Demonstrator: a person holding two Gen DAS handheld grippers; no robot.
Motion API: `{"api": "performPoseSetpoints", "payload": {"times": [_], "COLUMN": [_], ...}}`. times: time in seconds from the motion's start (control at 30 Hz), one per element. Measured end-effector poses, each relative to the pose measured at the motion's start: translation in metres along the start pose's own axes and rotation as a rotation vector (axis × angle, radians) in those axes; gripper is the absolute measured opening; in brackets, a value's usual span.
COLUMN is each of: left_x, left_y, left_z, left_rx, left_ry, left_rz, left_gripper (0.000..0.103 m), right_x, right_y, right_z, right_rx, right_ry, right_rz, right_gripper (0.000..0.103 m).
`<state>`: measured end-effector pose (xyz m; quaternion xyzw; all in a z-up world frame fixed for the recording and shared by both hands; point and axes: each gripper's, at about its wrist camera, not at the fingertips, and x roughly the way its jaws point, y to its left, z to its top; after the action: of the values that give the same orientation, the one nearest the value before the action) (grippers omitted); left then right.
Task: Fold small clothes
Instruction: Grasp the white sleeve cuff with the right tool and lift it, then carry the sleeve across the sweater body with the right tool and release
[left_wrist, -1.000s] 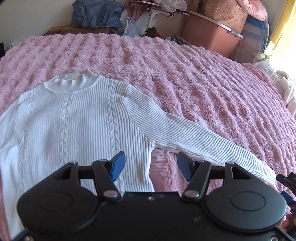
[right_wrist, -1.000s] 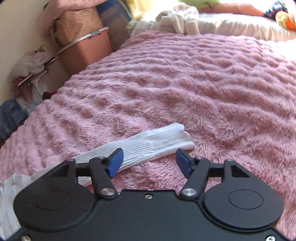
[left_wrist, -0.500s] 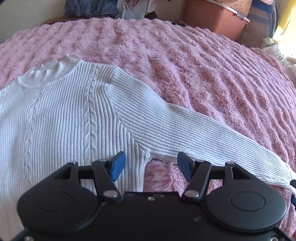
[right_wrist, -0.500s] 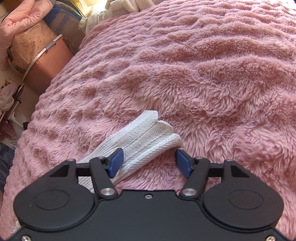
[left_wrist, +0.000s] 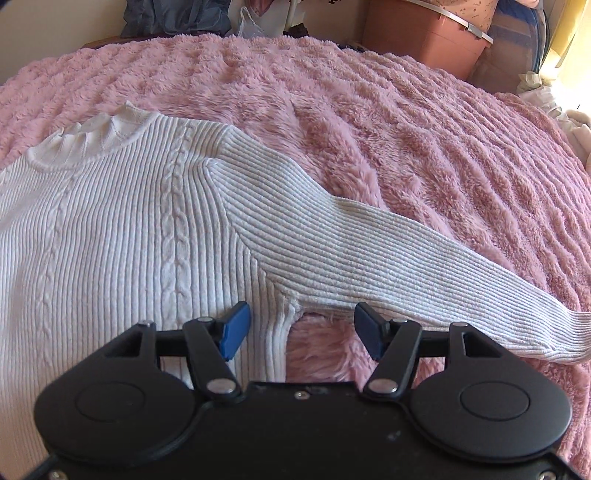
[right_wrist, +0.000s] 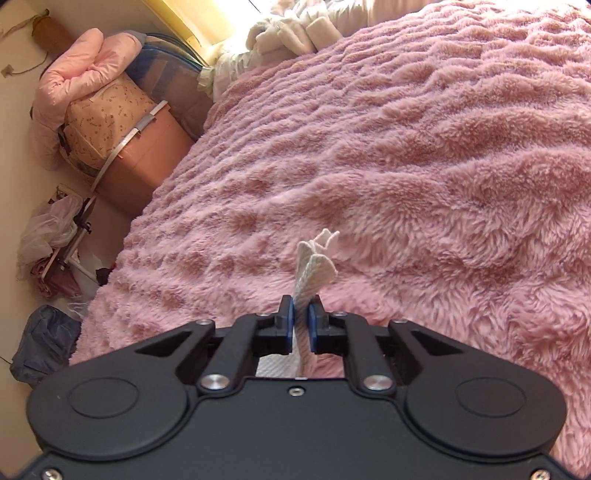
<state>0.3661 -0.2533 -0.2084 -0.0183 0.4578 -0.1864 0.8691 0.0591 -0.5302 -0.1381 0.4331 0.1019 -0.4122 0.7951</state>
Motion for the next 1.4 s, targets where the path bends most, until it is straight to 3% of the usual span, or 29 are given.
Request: {"api": "performPoseSetpoints", "payload": {"times": [0.23, 0.4, 0.6, 0.83, 1.2, 1.4], "left_x": [-0.077, -0.12, -0.142, -0.173, -0.236, -0.25], "left_y": [0.037, 0.078, 0.125, 0.165, 0.225, 0.255], "left_z": [-0.007, -0.046, -0.1, -0.136, -0.173, -0.175], "left_rx": [-0.046, -0.092, -0.187, -0.313, -0.426, -0.476], "left_ry": [-0.082, -0.057, 0.014, 0.027, -0.054, -0.093], "left_rz": [0.016, 0.056, 0.074, 0.067, 0.102, 0.131], "left_gripper": [0.066, 0.066, 0.066, 0.066, 0.066, 0.066], "right_x": [-0.034, -0.051, -0.06, -0.062, -0.067, -0.07], "right_y": [0.088, 0.149, 0.204, 0.25, 0.305, 0.317], "right_z": [-0.011, -0.044, -0.1, -0.174, -0.3, -0.369], "right_rx": [-0.078, -0.144, -0.206, -0.289, -0.436, -0.574], "right_ry": [0.031, 0.085, 0.189, 0.325, 0.518, 0.614], "right_rz": [0.246, 0.407, 0.555, 0.655, 0.774, 0.792], "right_gripper": [0.009, 0.009, 0.009, 0.009, 0.009, 0.009]}}
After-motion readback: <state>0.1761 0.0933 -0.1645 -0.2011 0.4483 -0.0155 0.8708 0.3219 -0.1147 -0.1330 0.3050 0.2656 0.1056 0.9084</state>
